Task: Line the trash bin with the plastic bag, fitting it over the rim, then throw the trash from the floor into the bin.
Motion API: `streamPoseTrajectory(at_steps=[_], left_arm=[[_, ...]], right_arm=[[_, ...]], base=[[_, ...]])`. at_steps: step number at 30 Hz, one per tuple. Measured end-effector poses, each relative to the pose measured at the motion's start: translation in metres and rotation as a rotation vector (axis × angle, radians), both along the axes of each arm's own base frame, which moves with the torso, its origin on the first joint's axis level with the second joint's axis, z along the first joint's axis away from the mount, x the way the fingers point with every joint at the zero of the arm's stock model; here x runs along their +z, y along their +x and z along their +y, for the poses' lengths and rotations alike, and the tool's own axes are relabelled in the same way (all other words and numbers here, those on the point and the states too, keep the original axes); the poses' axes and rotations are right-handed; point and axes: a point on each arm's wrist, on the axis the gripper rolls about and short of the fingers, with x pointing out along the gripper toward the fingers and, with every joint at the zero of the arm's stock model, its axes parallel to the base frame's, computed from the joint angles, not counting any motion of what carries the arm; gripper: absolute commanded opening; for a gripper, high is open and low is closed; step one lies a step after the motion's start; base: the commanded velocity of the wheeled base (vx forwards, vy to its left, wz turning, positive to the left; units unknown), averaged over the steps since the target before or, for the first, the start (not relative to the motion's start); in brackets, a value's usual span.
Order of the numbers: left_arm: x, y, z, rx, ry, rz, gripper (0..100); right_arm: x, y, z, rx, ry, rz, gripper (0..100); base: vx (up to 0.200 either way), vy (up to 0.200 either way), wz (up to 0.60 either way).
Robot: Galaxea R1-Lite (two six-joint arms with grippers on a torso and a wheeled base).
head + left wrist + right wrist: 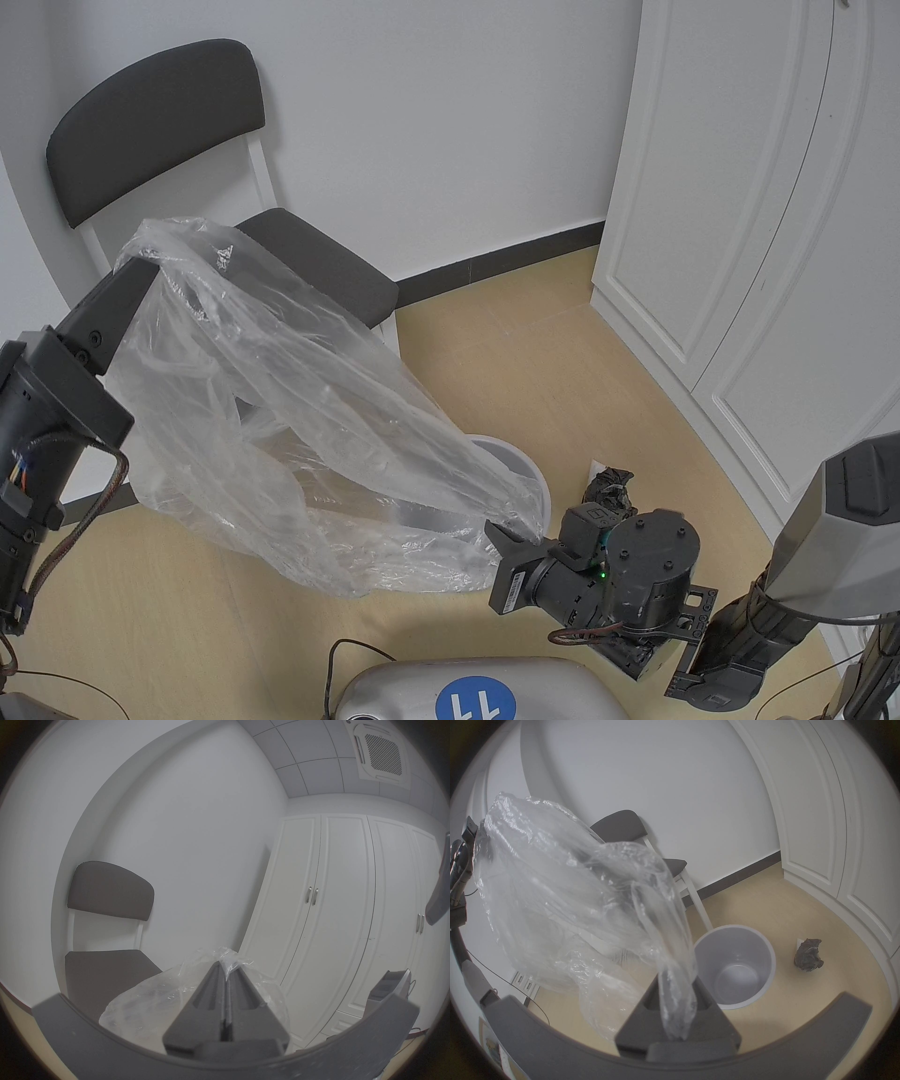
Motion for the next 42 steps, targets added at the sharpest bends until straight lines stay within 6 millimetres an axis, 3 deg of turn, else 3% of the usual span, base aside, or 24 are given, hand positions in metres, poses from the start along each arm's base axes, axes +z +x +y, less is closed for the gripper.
streamPoseTrajectory(at_steps=[6, 14, 19, 26, 42], left_arm=[[0.000, 0.000, 0.000, -0.001, -0.002, 0.002, 0], [-0.010, 0.001, 0.000, -0.006, 0.022, 0.033, 0], [-0.029, 0.005, -0.005, -0.008, 0.083, 0.097, 0], [-0.059, 0.017, -0.009, -0.022, 0.185, 0.190, 0], [-0.091, 0.044, 0.024, 0.024, 0.299, 0.297, 0]], right_arm=[[0.012, 0.001, -0.005, -0.046, -0.033, -0.061, 0], [0.049, 0.001, -0.030, -0.103, -0.016, -0.157, 0], [0.067, -0.001, -0.050, -0.143, -0.031, -0.187, 0], [0.079, -0.008, -0.073, -0.167, -0.123, -0.135, 0], [0.101, -0.036, -0.133, -0.132, -0.341, -0.072, 0]], base=[[0.000, 0.000, 0.00], [0.000, 0.000, 0.00], [0.000, 0.000, 0.00], [0.000, 0.000, 0.00], [0.000, 0.000, 0.00]])
